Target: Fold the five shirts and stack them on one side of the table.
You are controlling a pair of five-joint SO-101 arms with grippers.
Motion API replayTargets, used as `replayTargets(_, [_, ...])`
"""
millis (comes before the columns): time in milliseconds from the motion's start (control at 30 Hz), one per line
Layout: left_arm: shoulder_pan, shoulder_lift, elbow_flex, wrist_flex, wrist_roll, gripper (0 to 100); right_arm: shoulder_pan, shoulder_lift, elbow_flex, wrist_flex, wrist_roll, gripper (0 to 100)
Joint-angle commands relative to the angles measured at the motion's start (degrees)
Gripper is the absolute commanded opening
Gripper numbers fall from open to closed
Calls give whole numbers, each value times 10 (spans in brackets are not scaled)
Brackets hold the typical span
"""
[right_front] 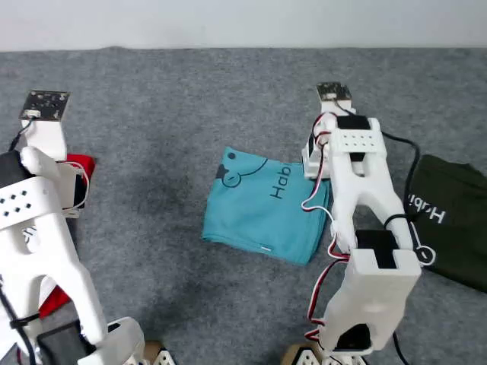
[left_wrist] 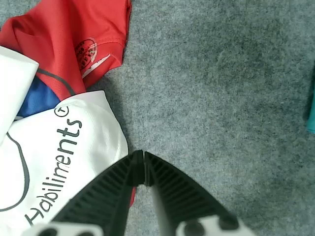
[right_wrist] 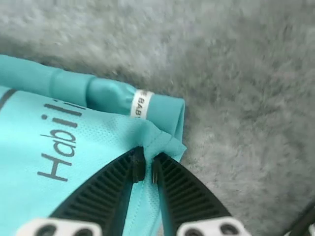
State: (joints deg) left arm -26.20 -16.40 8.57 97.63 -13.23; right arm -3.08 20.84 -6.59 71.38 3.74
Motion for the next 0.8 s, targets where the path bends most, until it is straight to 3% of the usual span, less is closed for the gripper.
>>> replayTargets(0, [-1, -20, -2, -10, -6, 5, 3, -9, -58, 7, 25, 10])
replayTargets(400, [-1, -20, -2, -8, -6, 5, 3, 58, -127, -5, 56, 13])
replayTargets(633, [-1, -20, -2, -7, -6, 5, -4, 38, -193, 97, 23, 216])
replayTargets(767, [-1, -20, -2, -6, -6, 5, -7, 22, -223, 141, 16, 235])
